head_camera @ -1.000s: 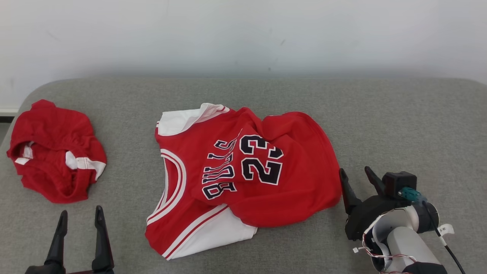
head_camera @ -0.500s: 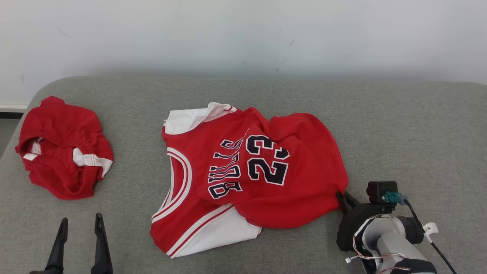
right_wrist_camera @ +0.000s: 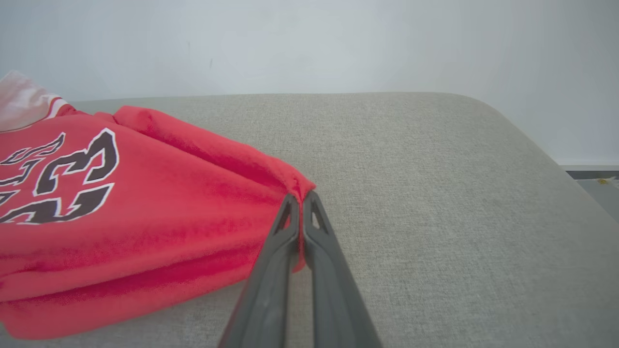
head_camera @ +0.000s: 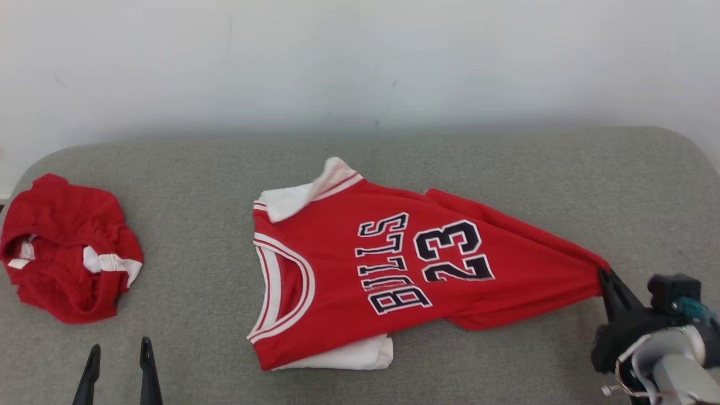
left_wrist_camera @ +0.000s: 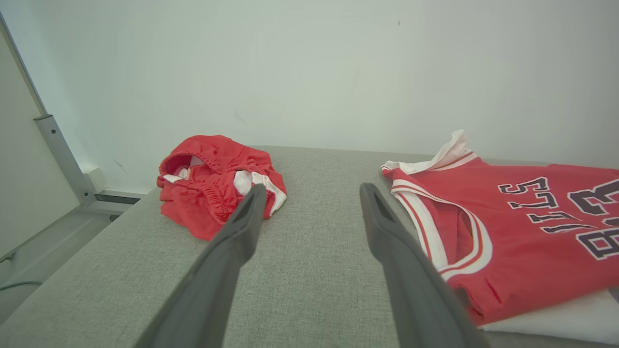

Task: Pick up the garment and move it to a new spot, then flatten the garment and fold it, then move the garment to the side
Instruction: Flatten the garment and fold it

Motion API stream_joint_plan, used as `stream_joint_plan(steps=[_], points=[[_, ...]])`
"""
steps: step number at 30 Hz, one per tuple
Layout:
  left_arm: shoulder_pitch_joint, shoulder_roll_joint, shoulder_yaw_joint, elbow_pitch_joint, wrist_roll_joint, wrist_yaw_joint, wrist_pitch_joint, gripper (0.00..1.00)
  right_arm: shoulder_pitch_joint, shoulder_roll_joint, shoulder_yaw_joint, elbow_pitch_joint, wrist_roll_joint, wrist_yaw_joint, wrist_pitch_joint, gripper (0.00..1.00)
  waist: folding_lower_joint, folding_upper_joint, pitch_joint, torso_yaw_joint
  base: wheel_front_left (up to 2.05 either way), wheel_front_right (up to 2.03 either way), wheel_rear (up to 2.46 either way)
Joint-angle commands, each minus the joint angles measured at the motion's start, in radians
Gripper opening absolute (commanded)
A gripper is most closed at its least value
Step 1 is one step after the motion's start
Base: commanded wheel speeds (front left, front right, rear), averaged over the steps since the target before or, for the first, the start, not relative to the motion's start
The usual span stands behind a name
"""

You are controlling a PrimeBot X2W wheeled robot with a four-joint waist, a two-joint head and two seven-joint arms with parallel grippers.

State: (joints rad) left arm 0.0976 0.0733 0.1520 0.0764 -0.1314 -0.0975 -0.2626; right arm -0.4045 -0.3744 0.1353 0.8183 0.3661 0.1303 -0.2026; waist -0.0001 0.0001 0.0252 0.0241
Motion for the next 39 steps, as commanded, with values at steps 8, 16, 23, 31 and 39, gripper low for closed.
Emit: stream_joint_plan(steps=[8, 16, 23, 31, 39], points=[[0.007, -0.01, 0.02, -0.009, 0.012, -0.011, -0.003, 1.0, 0.184, 0.011, -0.053, -0.382, 0.039, 0.001, 0.114, 0.0, 0.0001, -0.0001, -0.002, -0.031, 0.0, 0.0, 0.0], [-0.032, -0.014, -0.002, 0.009, 0.022, -0.02, -0.003, 1.0, 0.055, 0.043, -0.038, -0.514, 0.026, 0.001, 0.233, 0.0, 0.0001, -0.0001, 0.012, -0.005, 0.0, 0.0, 0.0], [-0.087, -0.016, -0.059, 0.022, 0.03, -0.028, -0.003, 1.0, -0.216, 0.028, 0.028, -0.325, -0.008, 0.001, 0.277, 0.0, 0.0001, -0.0001, 0.061, 0.077, 0.0, 0.0, 0.0], [-0.145, -0.019, -0.113, 0.049, 0.018, -0.034, -0.003, 1.0, -0.448, 0.033, 0.079, 0.028, -0.073, 0.001, 0.215, 0.0, 0.0001, -0.0001, 0.114, 0.16, 0.0, 0.0, 0.0], [-0.163, -0.021, -0.131, 0.04, 0.026, -0.032, -0.003, 1.0, -0.551, 0.06, 0.09, 0.279, -0.1, 0.001, 0.129, 1.0, 0.0001, -0.0001, 0.118, 0.171, 0.0, 0.0, 0.0]])
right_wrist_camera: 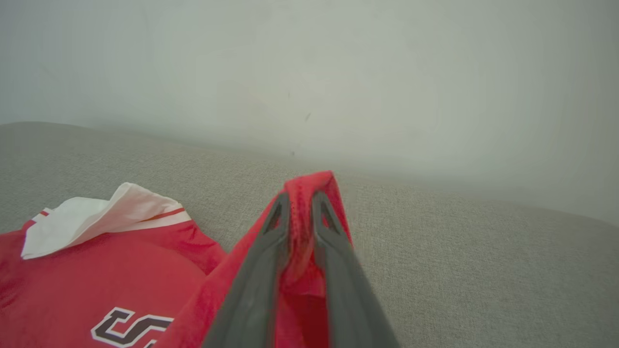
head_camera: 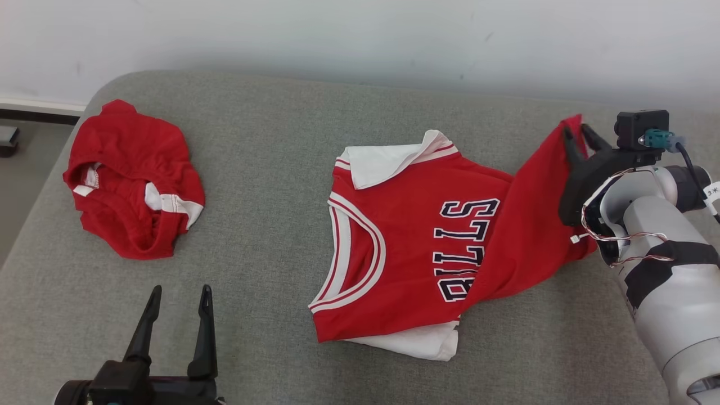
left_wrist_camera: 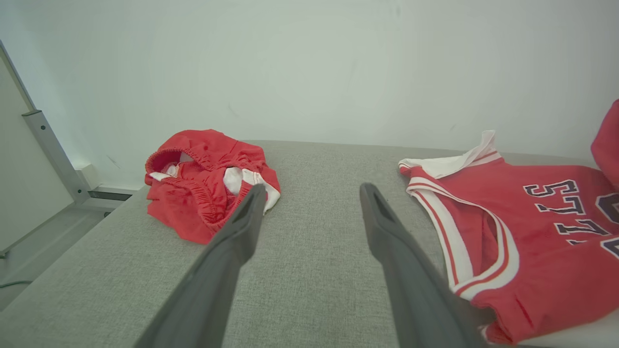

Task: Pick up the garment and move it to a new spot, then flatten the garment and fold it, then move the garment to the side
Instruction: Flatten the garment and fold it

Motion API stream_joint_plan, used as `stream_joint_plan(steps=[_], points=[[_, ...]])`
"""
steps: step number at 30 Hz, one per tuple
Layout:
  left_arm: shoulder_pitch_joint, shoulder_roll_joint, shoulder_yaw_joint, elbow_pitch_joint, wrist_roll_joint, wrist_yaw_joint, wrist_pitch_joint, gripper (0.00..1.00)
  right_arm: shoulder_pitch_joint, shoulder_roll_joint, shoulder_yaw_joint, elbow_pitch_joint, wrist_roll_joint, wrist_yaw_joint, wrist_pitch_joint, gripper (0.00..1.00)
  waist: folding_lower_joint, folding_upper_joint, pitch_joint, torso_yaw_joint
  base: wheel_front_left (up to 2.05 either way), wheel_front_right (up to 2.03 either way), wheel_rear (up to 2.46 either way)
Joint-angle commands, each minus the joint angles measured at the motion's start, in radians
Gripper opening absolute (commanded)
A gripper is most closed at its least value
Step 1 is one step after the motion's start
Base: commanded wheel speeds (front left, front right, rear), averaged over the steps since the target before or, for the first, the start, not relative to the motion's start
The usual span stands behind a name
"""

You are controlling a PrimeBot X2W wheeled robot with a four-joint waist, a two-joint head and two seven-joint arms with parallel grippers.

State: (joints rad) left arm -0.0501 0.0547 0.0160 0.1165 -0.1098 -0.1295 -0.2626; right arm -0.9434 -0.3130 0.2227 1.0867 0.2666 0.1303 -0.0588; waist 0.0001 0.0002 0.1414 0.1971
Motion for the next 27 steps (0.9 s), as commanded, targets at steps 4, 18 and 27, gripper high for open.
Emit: stream_joint_plan(steps=[4, 18, 27], points=[[-0.005, -0.001, 0.026, 0.001, 0.008, 0.0, -0.003, 1.0, -0.03, 0.006, 0.015, 0.042, 0.031, 0.001, -0.073, 1.0, -0.0001, -0.0002, -0.016, -0.034, 0.0, 0.0, 0.0], [0.076, 0.007, 0.094, -0.032, 0.023, 0.001, -0.003, 1.0, 0.212, -0.089, 0.139, -0.197, 0.22, 0.001, -0.193, 1.0, -0.0001, -0.0002, -0.08, -0.139, 0.0, 0.0, 0.0], [0.09, 0.003, 0.101, -0.06, 0.028, 0.002, -0.003, 1.0, 0.473, -0.101, 0.134, -0.407, 0.265, 0.001, -0.168, 1.0, -0.0001, -0.0002, -0.068, -0.169, 0.0, 0.0, 0.0]])
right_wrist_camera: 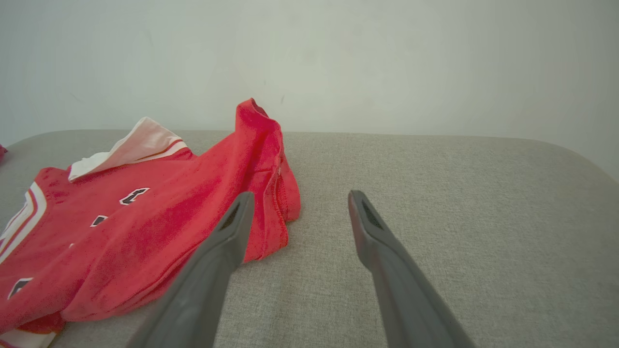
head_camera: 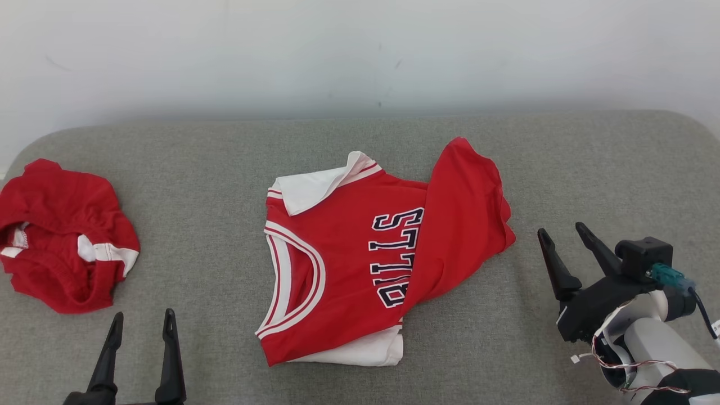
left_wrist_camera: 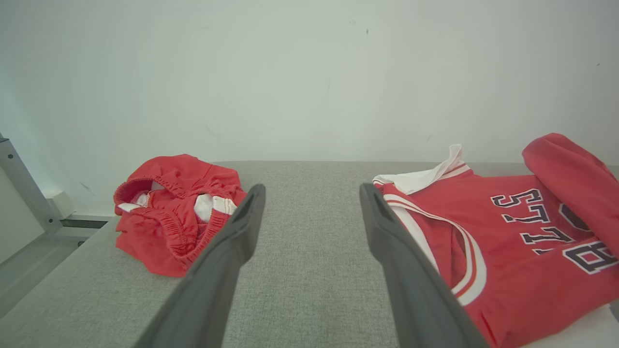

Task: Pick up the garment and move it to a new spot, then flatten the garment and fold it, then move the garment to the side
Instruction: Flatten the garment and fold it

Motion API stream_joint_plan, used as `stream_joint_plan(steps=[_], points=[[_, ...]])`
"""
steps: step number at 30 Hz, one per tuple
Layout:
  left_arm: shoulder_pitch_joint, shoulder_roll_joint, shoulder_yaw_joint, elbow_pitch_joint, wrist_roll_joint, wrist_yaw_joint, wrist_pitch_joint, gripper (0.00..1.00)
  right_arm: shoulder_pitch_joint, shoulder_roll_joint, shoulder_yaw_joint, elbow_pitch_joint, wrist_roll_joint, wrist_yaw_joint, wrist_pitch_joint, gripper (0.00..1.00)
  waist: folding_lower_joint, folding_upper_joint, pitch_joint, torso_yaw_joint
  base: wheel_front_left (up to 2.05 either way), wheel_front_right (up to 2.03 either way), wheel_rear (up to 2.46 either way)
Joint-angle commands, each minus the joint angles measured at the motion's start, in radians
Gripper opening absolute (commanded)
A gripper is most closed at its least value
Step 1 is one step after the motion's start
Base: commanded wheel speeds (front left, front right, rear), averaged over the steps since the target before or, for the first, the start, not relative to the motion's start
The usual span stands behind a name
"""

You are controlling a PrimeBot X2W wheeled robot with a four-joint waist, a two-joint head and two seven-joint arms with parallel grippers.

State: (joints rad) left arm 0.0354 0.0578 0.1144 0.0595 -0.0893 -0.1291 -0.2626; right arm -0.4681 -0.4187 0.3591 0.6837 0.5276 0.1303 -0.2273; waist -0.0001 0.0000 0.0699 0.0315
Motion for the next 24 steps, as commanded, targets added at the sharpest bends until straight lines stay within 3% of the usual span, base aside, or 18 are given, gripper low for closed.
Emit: stream_joint_plan(steps=[1, 6, 11, 24], points=[[0.003, 0.0, 0.002, -0.004, 0.008, 0.002, -0.003, 1.0, 0.009, 0.001, -0.006, -0.022, -0.005, 0.001, 0.01, 1.0, 0.0001, 0.0, 0.006, -0.004, 0.0, 0.0, 0.0], [-0.019, -0.001, -0.011, 0.0, 0.011, 0.001, -0.003, 1.0, 0.003, 0.004, -0.036, -0.076, -0.043, 0.001, 0.062, 1.0, 0.0001, 0.0, 0.019, 0.01, 0.0, 0.0, 0.0], [-0.04, -0.002, -0.033, 0.011, 0.006, 0.0, -0.003, 1.0, -0.049, 0.022, -0.047, -0.051, -0.097, 0.001, 0.104, 1.0, 0.0001, 0.0, 0.038, 0.043, 0.0, 0.0, 0.0], [-0.093, -0.004, -0.079, 0.027, -0.011, -0.001, -0.003, 1.0, -0.251, 0.023, -0.058, 0.236, -0.16, 0.001, 0.124, 1.0, 0.0001, 0.0, 0.117, 0.161, 0.0, 0.0, 0.0]])
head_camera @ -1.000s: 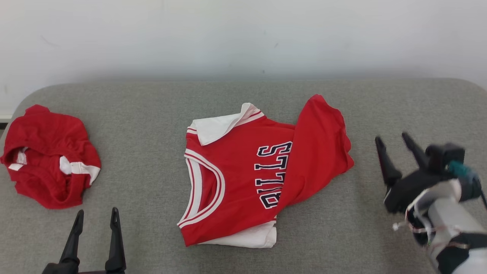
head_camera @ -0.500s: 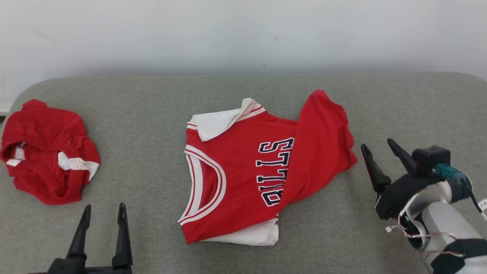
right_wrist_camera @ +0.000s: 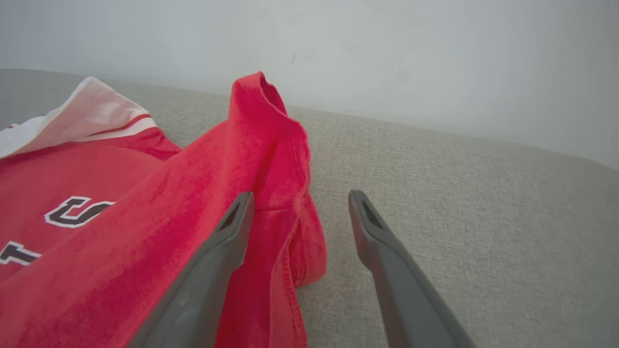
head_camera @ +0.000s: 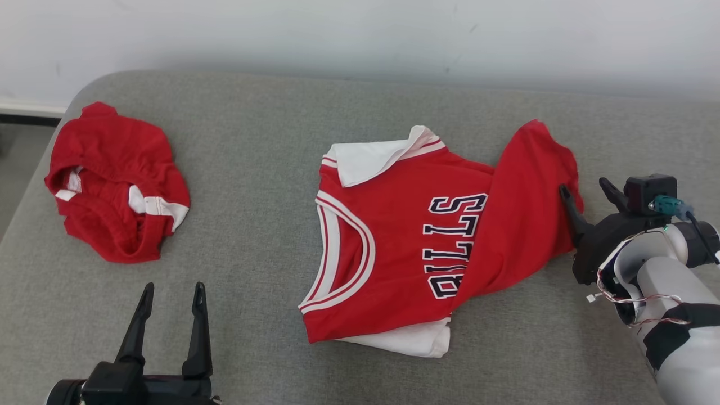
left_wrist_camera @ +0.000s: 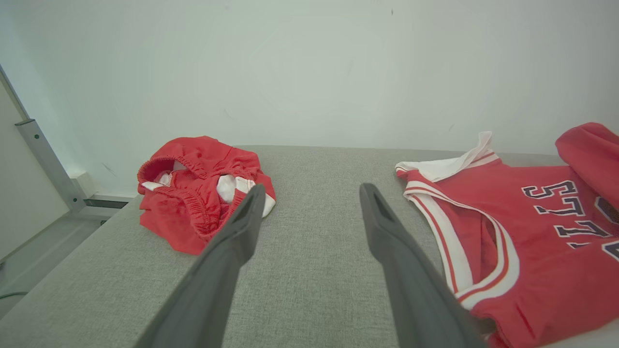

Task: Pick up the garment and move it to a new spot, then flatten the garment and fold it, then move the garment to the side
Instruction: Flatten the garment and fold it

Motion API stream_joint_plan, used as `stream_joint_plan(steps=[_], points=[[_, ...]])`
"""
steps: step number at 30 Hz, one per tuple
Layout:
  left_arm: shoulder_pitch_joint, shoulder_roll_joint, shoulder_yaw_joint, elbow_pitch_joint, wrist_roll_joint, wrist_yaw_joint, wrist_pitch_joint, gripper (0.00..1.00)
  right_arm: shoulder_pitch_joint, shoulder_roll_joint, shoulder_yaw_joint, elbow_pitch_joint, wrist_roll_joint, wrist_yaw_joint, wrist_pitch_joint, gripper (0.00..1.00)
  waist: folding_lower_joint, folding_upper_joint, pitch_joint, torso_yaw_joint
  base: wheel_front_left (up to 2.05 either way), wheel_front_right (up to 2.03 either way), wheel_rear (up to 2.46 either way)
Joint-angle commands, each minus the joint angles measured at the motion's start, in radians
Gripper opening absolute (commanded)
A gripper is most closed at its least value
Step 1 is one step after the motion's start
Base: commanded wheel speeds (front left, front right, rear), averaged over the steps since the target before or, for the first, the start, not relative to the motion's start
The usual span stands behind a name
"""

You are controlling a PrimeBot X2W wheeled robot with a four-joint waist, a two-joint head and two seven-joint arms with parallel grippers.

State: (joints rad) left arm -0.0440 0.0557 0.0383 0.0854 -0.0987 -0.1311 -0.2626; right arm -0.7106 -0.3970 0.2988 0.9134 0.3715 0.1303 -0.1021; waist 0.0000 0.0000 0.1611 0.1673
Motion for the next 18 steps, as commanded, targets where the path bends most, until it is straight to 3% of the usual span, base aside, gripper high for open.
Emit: stream_joint_plan(steps=[1, 3, 4, 5, 6, 13, 18], points=[[-0.018, -0.002, -0.004, 0.001, -0.004, 0.001, -0.003, 1.0, -0.021, 0.004, 0.006, 0.024, -0.005, 0.001, -0.005, 1.0, 0.0, 0.0, 0.031, 0.03, 0.0, 0.0, 0.0], [-0.024, -0.003, -0.012, -0.002, -0.005, 0.001, -0.003, 1.0, -0.045, 0.006, 0.004, 0.064, 0.003, 0.001, -0.005, 1.0, 0.0, 0.0, 0.042, 0.039, 0.0, 0.0, 0.0], [-0.026, -0.003, -0.017, -0.004, -0.006, 0.001, -0.003, 1.0, -0.054, 0.006, 0.005, 0.082, 0.004, 0.001, -0.002, 0.64, 0.0, 0.0, 0.047, 0.044, 0.0, 0.0, 0.0], [-0.028, -0.003, -0.017, -0.002, -0.008, 0.001, -0.003, 1.0, -0.062, 0.012, 0.008, 0.097, 0.009, 0.001, -0.006, 0.37, 0.0, 0.0, 0.05, 0.047, 0.0, 0.0, 0.0], [-0.032, -0.003, -0.017, 0.002, -0.009, 0.001, -0.003, 1.0, -0.069, 0.015, 0.012, 0.109, 0.012, 0.001, -0.014, 0.0, 0.0, 0.0, 0.051, 0.048, 0.0, 0.0, 0.0], [-0.007, -0.005, 0.002, 0.016, -0.013, 0.001, -0.003, 1.0, -0.067, 0.041, 0.058, 0.126, 0.034, 0.001, -0.1, 0.0, 0.0, 0.0, 0.012, 0.005, 0.0, 0.0, 0.0], [0.028, -0.005, 0.022, 0.016, -0.022, 0.002, -0.003, 1.0, -0.003, 0.041, 0.126, 0.037, 0.107, 0.001, -0.13, 0.0, 0.0, 0.0, -0.043, -0.072, 0.0, 0.0, 0.0]])
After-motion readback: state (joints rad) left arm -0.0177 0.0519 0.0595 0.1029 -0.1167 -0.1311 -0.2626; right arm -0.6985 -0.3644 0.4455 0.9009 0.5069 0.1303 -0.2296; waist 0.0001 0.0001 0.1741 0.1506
